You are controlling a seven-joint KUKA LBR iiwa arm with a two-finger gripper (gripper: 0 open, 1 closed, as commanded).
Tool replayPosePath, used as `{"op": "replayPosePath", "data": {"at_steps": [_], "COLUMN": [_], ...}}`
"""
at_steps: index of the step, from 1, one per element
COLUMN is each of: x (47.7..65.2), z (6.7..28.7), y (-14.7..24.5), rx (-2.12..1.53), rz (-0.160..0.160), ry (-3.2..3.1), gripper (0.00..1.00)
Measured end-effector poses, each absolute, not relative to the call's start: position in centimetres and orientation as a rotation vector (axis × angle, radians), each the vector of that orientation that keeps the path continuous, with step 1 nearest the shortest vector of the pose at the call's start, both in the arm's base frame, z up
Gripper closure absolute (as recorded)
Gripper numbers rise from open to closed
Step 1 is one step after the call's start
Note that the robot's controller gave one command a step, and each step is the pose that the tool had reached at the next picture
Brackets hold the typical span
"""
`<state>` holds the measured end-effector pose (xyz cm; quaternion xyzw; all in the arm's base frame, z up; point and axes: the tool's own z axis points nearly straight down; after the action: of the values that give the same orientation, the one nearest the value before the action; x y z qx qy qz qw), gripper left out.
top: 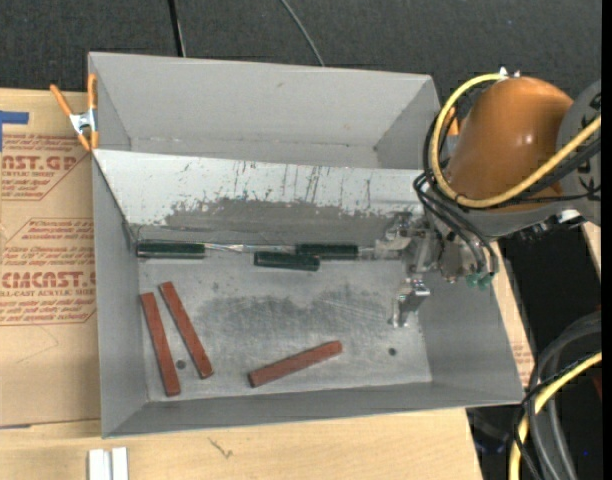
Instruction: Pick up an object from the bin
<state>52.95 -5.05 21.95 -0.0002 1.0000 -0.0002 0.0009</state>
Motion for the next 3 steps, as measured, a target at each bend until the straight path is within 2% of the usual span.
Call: {"op": "replayPosePath", "data": {"at_steps": [1, 2, 3], "x": [52.9, 51.7, 53.4], "z": [21.9, 17.0, 7.7], "y": [-5.1, -2.8, 0.5], "rx": [-0.001, -0.061, -0.398], "rz": [-0.001, -0.002, 0.000], "ry": [3.140, 3.133, 3.097], "gripper": [0.00, 0.00, 1.00]}}
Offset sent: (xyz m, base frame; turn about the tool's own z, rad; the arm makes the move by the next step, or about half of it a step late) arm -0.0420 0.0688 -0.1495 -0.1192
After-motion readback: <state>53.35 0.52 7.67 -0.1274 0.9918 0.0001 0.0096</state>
